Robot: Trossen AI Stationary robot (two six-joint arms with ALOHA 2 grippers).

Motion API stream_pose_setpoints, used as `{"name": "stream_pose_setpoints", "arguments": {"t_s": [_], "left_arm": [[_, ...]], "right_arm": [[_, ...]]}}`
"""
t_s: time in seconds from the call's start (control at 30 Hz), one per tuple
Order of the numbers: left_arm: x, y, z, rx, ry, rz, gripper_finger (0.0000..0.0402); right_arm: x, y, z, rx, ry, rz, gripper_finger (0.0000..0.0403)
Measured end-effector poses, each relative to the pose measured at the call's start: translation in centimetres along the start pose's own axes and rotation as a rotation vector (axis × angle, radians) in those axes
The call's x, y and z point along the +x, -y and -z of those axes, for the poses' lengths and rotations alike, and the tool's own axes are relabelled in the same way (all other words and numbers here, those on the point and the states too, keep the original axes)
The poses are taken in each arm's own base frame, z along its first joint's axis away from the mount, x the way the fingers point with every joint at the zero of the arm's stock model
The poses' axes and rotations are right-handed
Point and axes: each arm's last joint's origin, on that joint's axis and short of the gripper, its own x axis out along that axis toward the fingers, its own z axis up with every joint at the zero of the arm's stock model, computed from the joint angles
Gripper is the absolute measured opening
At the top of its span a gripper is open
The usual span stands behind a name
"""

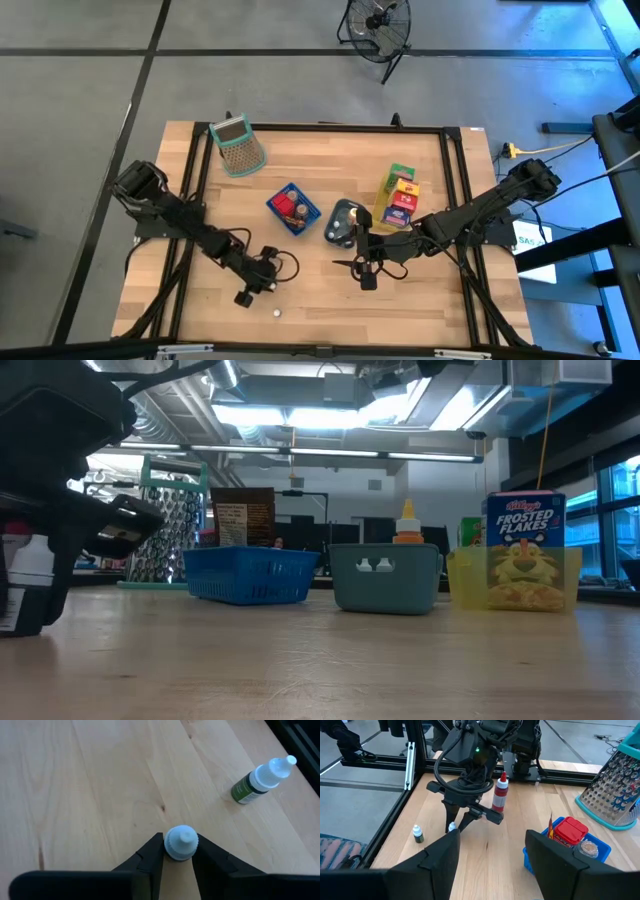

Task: Pick & Place Kitchen Items
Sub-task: Put the black food coloring bottle into the green bin

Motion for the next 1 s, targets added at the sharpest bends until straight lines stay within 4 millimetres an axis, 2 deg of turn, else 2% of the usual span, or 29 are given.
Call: {"name": "stream_pose_setpoints", "arguments": {"t_s": [0.3,0.6,0.8,1.0], "left_arm": [[-0.1,0.0,-0.1,0.004,0.001,0.007,0.0074],[-1.0,0.1,-0.4,-0.003,0.011,0.009,0.0073],[-1.6,0.1,-0.7,-0.005,0.014,0.005,0.0073],[-2.6,-0.2,-2.8,-0.045,-0.085,-0.048,0.0073]], "right_arm": [[0.0,-0.1,0.3,-0.029,-0.035,-0.045,0.0229],[-0.4,-1.2,0.8,-0.224,-0.07,-0.2,0.0229],[-0.7,-1.8,0.8,-0.331,-0.048,-0.227,0.0229],[-0.7,-1.9,0.6,-0.405,-0.012,-0.23,0.0229]]}}
